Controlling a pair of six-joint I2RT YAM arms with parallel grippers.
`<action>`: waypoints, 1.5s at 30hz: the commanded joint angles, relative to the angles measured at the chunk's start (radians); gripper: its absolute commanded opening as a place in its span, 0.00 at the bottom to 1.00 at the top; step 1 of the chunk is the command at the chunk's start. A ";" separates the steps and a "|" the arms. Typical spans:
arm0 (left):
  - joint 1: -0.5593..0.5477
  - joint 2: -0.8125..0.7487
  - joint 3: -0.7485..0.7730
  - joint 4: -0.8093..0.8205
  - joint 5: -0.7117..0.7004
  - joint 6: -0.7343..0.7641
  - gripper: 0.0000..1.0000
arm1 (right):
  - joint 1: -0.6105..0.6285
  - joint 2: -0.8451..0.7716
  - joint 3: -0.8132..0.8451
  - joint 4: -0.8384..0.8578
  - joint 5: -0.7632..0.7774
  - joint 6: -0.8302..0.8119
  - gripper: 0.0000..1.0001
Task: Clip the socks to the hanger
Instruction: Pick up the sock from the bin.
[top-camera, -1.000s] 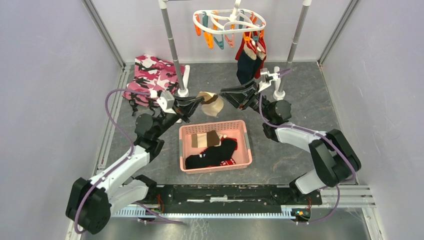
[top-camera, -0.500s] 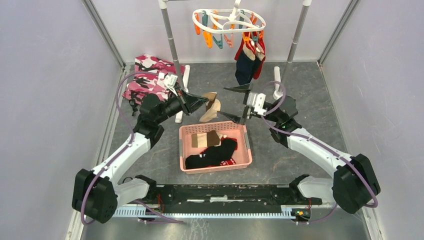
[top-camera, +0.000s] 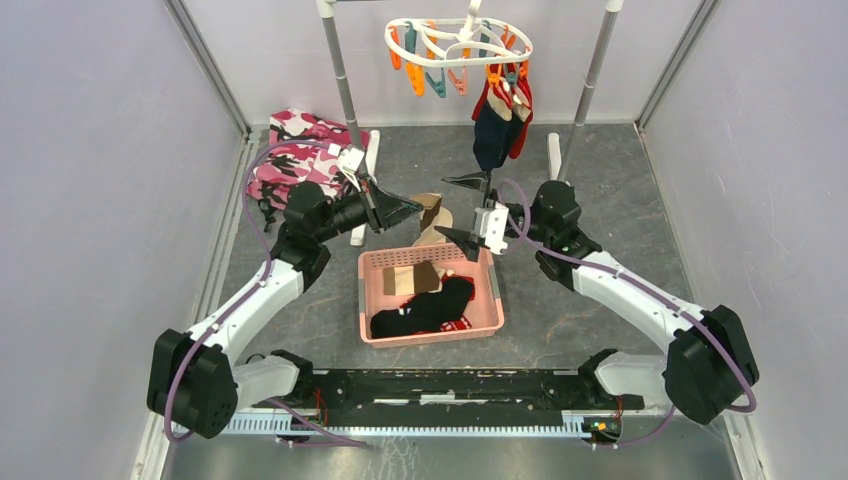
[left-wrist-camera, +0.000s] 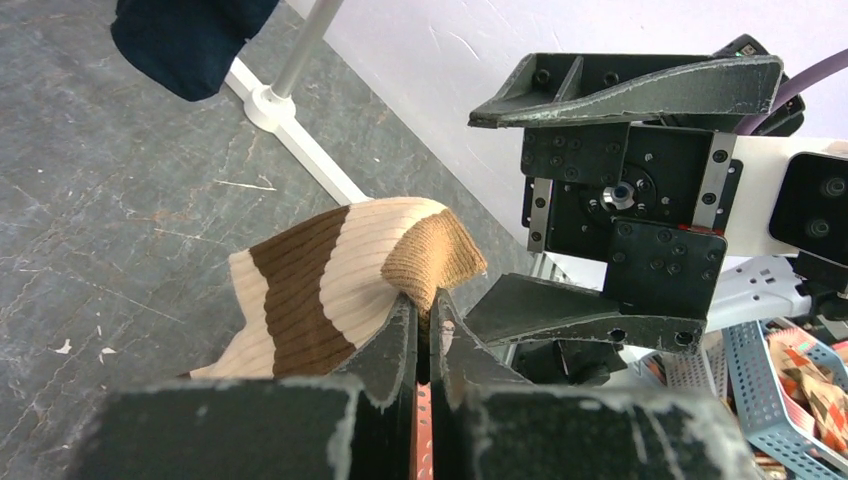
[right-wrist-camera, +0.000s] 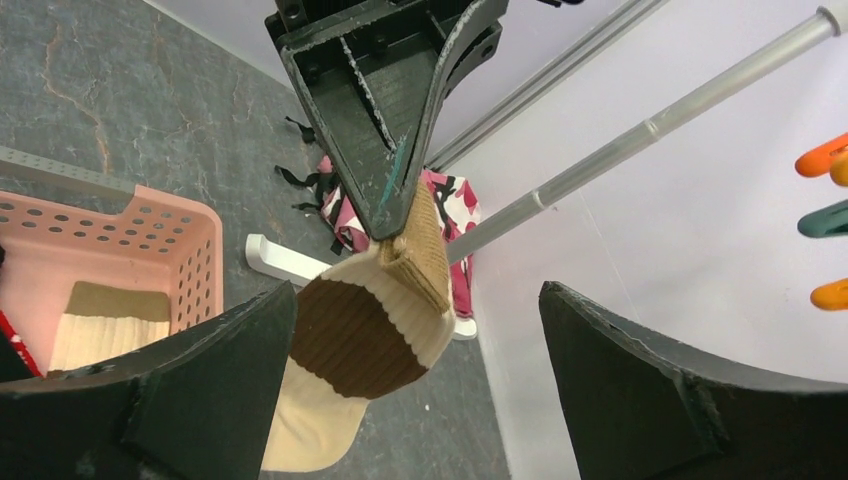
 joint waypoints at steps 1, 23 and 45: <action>0.006 0.004 0.050 0.021 0.050 -0.041 0.02 | 0.019 0.027 0.068 -0.011 -0.003 -0.070 0.97; 0.005 0.015 0.067 -0.001 0.085 -0.041 0.02 | 0.053 0.056 0.201 -0.303 0.051 -0.288 0.55; 0.013 -0.143 -0.034 0.123 -0.001 0.124 0.64 | 0.017 0.077 0.288 -0.303 0.127 0.064 0.00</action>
